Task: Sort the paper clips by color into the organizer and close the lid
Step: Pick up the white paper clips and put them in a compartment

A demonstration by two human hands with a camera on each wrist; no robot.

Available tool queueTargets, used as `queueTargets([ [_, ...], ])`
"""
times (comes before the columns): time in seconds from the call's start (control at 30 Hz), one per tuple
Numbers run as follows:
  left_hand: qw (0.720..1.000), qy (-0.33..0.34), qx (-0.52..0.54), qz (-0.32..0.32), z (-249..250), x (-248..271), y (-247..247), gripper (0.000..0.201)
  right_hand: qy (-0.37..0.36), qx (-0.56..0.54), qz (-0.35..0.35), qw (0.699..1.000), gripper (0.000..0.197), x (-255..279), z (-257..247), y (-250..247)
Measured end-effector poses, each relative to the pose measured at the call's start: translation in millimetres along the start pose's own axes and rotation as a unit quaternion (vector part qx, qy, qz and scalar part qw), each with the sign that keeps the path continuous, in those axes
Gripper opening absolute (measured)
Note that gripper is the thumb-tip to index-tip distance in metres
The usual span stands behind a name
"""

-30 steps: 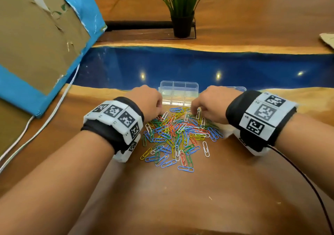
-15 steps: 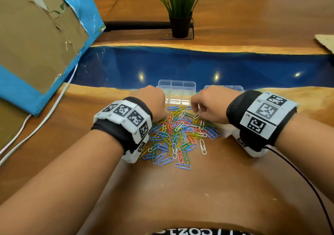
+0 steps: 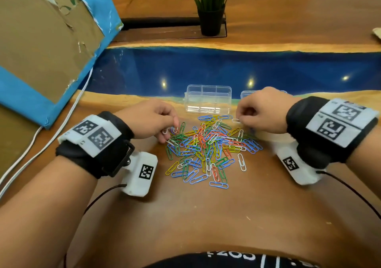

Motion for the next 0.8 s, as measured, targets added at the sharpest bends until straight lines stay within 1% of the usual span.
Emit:
queueTargets([
  [0.1,1.0,-0.018,-0.012,0.018,-14,4,-8,0.033,0.014,-0.104,-0.024,0.994,0.025,3,8,10],
  [0.13,0.999,-0.022,-0.03,0.026,-17,5,-11,0.032,0.027,-0.161,-0.033,0.986,0.028,4,10,17],
  [0.17,0.997,-0.024,-0.064,0.039,-20,6,-13,0.029,0.048,-0.238,-0.031,0.97,0.03,6,11,23],
  [0.2,0.992,-0.02,-0.108,0.054,-21,7,-14,0.024,0.075,-0.336,-0.016,0.939,0.032,8,12,28],
  [0.23,0.986,-0.013,-0.15,0.07,-20,9,-15,0.019,0.102,-0.44,0.008,0.892,0.035,10,13,33],
  [0.27,0.98,-0.004,-0.183,0.083,-18,11,-14,0.014,0.12,-0.531,0.033,0.838,0.036,11,12,36],
  [0.3,0.974,0.005,-0.209,0.091,-16,12,-13,0.01,0.132,-0.598,0.053,0.789,0.032,12,11,37],
  [0.33,0.967,0.017,-0.234,0.098,-12,13,-11,0.008,0.137,-0.649,0.064,0.746,0.026,12,8,38],
  [0.37,0.96,0.028,-0.257,0.105,-8,13,-8,0.009,0.136,-0.686,0.065,0.712,0.018,14,4,37],
  [0.4,0.954,0.033,-0.276,0.112,-7,13,-7,0.012,0.129,-0.712,0.059,0.688,0.009,13,-1,36],
  [0.43,0.95,0.035,-0.29,0.114,-4,12,-6,0.014,0.119,-0.725,0.053,0.676,0.006,14,-5,35],
  [0.47,0.946,0.036,-0.301,0.115,-2,10,-4,0.015,0.118,-0.726,0.044,0.676,0.011,15,-8,35],
  [0.5,0.944,0.037,-0.309,0.113,0,9,-3,0.016,0.125,-0.713,0.035,0.69,0.017,16,-8,36],
  [0.53,0.943,0.038,-0.313,0.109,2,9,-1,0.015,0.133,-0.666,0.033,0.734,0.024,17,-3,36],
  [0.57,0.943,0.04,-0.315,0.103,3,9,1,0.015,0.132,-0.573,0.032,0.808,0.03,17,3,33],
  [0.6,0.943,0.042,-0.314,0.098,4,9,2,0.014,0.119,-0.427,0.024,0.896,0.03,17,8,26],
  [0.63,0.946,0.045,-0.308,0.093,4,10,3,0.013,0.096,-0.261,0.012,0.961,0.023,15,10,17],
  [0.67,0.95,0.046,-0.297,0.088,4,11,3,0.012,0.071,-0.123,-0.008,0.99,0.014,13,7,12],
  [0.7,0.955,0.047,-0.282,0.083,4,12,2,0.011,0.055,-0.044,-0.027,0.997,0.006,12,4,11],
  [0.73,0.96,0.047,-0.265,0.079,4,14,1,0.01,0.042,-0.016,-0.042,0.998,0.003,11,1,12],
  [0.8,0.968,0.045,-0.237,0.073,2,16,0,0.013,0.02,-0.003,-0.07,0.997,0.012,8,-4,19],
])
Point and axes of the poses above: each hand's wrist, its own x-axis away from the middle knuckle, its own y-axis out of the palm, z = x × y, the point moved 10 cm from there along -x, towards the middle knuckle, and after that the axes turned 13 degrees about -y, right-handed, at the moved point
